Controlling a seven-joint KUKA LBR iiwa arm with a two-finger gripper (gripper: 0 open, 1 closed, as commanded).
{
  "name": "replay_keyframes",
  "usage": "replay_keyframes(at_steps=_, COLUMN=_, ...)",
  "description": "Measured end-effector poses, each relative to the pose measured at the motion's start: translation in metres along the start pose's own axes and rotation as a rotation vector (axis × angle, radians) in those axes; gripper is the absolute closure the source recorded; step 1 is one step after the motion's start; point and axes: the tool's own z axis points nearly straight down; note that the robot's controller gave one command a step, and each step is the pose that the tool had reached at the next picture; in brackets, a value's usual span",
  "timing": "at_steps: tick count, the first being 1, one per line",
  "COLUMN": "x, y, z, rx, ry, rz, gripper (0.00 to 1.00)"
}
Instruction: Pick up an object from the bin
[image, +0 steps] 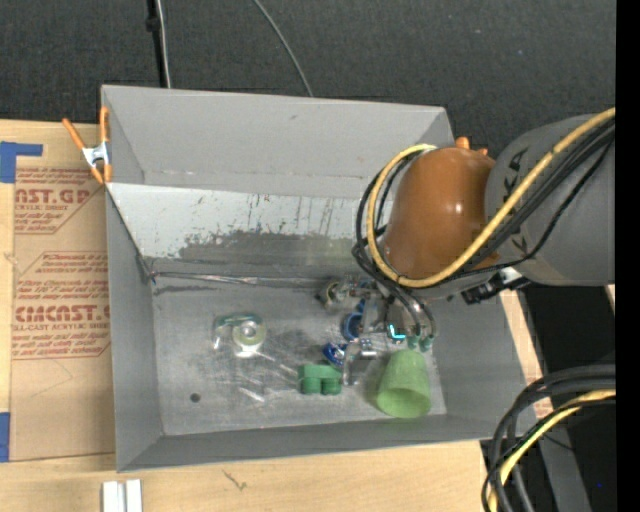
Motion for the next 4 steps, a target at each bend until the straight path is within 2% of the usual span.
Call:
replay_keyframes(at_steps=1, x=-0.001, y=-0.048, z=0.102, rx=-0.002, ry=-0.018, rz=0.029, gripper=0.00)
replay_keyframes(at_steps=2, x=0.016, y=-0.048, z=0.098, rx=0.005, ry=-0.029, rz=-0.234, gripper=0.00)
replay_keyframes(at_steps=3, x=0.015, y=-0.047, z=0.096, rx=0.003, ry=-0.029, rz=-0.235, gripper=1.00)
replay_keyframes(at_steps=4, x=0.004, y=-0.045, z=0.008, rx=0.003, ry=-0.016, rz=-0.250, gripper=1.00)
